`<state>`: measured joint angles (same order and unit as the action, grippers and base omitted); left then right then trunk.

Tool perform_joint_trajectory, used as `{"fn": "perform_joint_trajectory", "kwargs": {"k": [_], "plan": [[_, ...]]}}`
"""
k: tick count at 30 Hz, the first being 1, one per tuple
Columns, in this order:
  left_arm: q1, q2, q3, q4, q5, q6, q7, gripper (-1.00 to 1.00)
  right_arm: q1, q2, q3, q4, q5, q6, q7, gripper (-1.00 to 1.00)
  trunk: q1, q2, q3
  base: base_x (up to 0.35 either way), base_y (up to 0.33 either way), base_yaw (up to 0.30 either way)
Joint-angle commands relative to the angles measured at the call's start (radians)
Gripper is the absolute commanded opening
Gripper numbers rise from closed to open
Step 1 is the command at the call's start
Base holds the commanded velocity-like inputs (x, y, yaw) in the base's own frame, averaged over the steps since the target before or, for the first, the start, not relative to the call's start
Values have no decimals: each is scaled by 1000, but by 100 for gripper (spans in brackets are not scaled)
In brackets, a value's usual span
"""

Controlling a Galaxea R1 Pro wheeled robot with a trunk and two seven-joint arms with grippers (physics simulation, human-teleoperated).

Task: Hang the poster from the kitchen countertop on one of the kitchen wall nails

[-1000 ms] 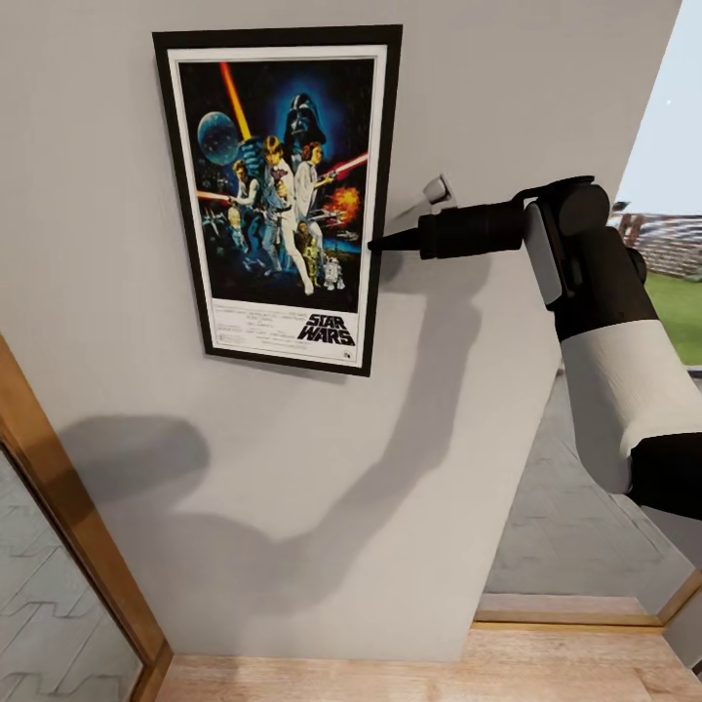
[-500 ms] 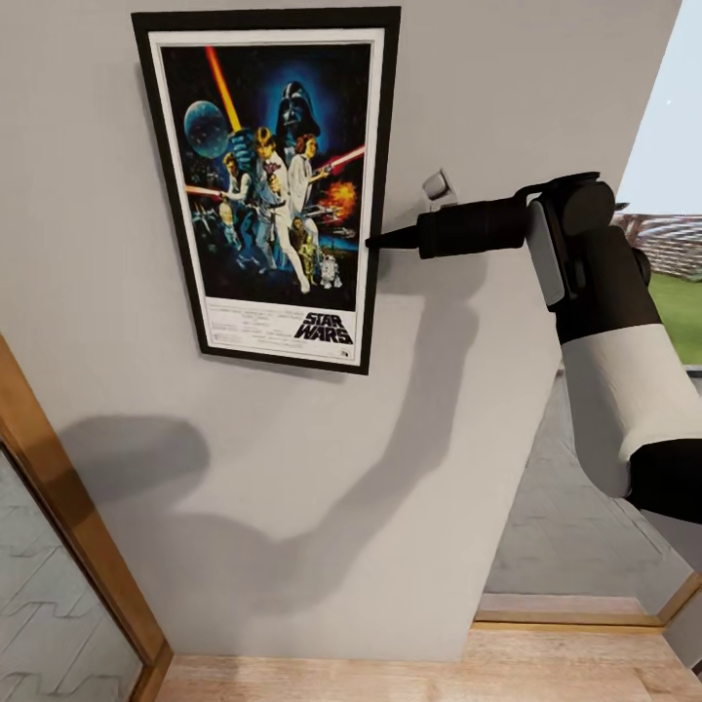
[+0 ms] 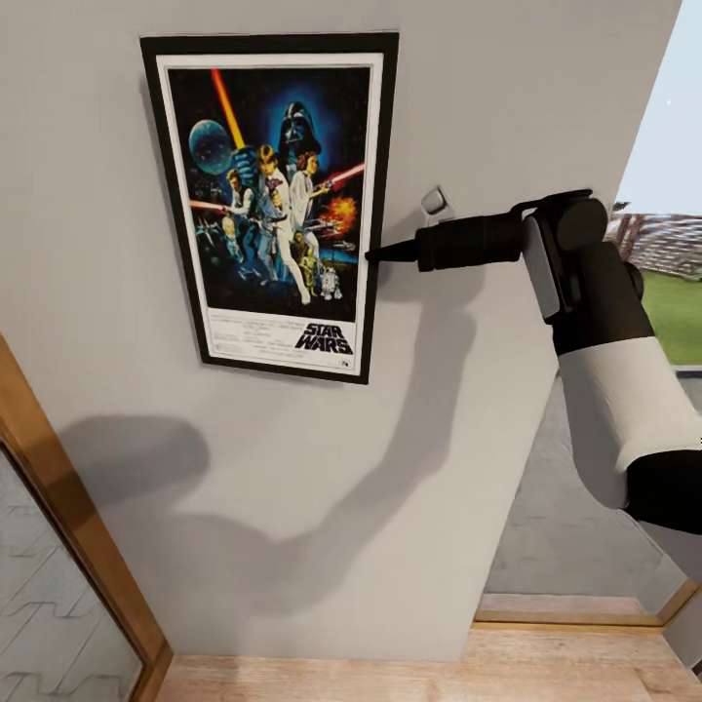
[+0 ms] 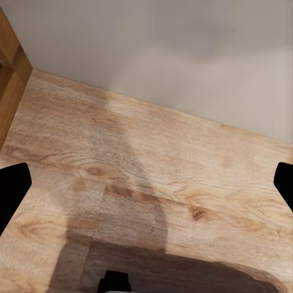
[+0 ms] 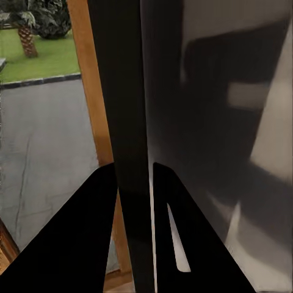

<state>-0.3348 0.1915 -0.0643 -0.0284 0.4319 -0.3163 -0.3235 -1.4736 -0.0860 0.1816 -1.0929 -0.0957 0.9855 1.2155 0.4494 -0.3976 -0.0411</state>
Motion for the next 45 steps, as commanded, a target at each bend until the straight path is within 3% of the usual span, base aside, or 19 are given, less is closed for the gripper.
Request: {"fn": "perform_joint_trajectory", "kwargs": {"k": [1,25,45], "plan": [[-1,0,-7,2,10,-3,-5,100,6,-1,2,0,-12,10,-4,-100,1,-2,-2,0,0,0],[-1,1,-6,1,10,-3,-5,100,35,-7,-1,-35,-12,10,-3,-100,1,-2,-2,0,1,0],[-1,1,-7,1,10,-3,-3,100,35,-8,-4,-36,-10,10,-4,-100,1,-2,-2,27,101,0]]}}
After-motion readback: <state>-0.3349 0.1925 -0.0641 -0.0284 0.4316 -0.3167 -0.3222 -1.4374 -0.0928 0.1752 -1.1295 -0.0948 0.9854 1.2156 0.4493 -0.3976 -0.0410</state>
